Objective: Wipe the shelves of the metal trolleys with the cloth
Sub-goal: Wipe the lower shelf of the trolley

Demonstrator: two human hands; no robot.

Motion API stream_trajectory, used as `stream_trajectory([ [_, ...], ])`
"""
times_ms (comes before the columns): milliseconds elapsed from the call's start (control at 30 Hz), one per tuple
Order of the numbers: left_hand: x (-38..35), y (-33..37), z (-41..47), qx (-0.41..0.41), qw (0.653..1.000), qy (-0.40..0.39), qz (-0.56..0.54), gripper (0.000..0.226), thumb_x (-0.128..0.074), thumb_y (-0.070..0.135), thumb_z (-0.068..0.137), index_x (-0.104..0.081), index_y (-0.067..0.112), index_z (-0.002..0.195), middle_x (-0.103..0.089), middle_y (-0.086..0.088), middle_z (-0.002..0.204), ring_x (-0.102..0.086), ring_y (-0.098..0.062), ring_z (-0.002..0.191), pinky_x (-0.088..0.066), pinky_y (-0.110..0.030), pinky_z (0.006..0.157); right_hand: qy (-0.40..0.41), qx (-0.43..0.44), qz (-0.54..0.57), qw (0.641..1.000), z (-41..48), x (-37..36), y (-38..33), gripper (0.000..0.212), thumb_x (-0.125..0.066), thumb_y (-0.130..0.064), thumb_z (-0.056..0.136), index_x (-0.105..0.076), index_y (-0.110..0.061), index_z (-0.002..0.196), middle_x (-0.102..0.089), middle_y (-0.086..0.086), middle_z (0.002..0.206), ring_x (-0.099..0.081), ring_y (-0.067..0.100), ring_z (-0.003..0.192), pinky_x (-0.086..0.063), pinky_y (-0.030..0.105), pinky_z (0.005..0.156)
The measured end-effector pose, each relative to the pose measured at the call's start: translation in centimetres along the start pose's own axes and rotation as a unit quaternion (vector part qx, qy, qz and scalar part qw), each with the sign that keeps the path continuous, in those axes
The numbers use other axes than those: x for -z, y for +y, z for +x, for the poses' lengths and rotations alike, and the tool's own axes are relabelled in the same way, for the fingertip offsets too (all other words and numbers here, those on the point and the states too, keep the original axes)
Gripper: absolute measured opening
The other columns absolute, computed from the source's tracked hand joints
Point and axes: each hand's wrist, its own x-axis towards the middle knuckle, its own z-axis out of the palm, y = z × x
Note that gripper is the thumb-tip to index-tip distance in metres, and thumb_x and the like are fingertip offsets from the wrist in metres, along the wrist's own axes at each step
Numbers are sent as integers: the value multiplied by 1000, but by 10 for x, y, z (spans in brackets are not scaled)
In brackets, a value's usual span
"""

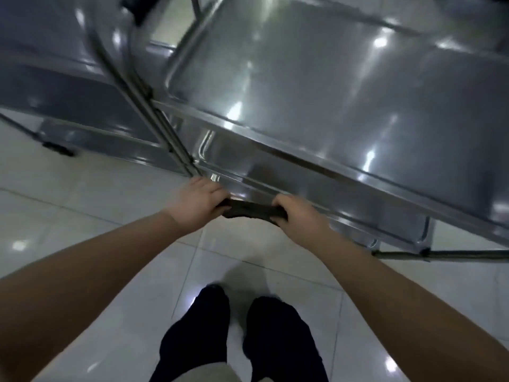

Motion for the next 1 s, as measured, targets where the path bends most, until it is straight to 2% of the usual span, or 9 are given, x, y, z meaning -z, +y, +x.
stream_trajectory([
  [100,105,13,-31,-3,998,46,45,33,-49,34,90,-70,9,93,-66,-9,84,-64,-30,74,-39,-39,76,-8,67,-44,997,-13,75,-71,11,-66,-18,88,-58,-18,95,-53,-4,91,-52,21,89,-36,32,66],
  [267,250,9,-88,104,981,135,95,36,-45,40,89,-72,16,98,-68,-3,88,-65,-27,80,-35,-33,81,1,170,-41,984,-14,163,-197,20,-72,-15,80,-56,-26,86,-57,-4,84,-55,18,80,-44,33,68],
  [400,336,-11,-137,160,953,190,173,36,-47,42,84,-73,18,92,-68,0,84,-65,-26,78,-48,-34,71,19,242,-73,967,1,198,-304,17,-74,-19,78,-58,-24,82,-61,-5,85,-57,16,82,-47,31,70],
  [533,402,-50,-191,210,919,233,237,34,-50,41,83,-73,18,89,-69,-1,81,-66,-27,75,-47,-35,70,58,299,-111,946,19,210,-417,15,-72,-18,77,-60,-22,86,-65,1,93,-60,20,87,-50,34,76],
  [600,429,-80,-223,237,899,256,264,18,-68,35,84,-73,18,90,-69,-2,81,-65,-28,77,-45,-37,72,75,325,-114,936,28,208,-475,17,-74,-17,78,-61,-20,89,-64,2,95,-59,21,90,-49,33,76],
  [667,454,-110,-255,260,876,282,292,17,-79,29,79,-72,18,90,-68,-3,81,-64,-29,77,-43,-37,72,92,339,-117,929,38,200,-532,20,-76,-18,80,-60,-19,91,-60,1,96,-56,20,91,-44,30,73],
  [767,486,-161,-295,279,850,304,328,18,-78,27,79,-71,14,90,-68,-5,82,-63,-31,78,-43,-40,73,132,350,-112,921,52,182,-608,19,-74,-15,82,-57,-19,89,-57,-1,97,-55,19,94,-39,29,71],
  [900,529,-229,-333,287,835,344,319,18,-71,28,85,-71,15,99,-69,-6,91,-62,-33,85,-41,-42,80,183,344,-114,914,80,163,-696,13,-68,-12,85,-62,-15,96,-59,4,104,-55,22,97,-44,33,77],
  [1000,566,-284,-348,280,825,372,320,19,-66,29,89,-70,16,102,-68,-6,95,-61,-33,90,-37,-41,82,209,343,-133,906,106,163,-752,12,-64,-14,88,-61,-16,100,-56,1,101,-54,22,96,-46,35,79],
])
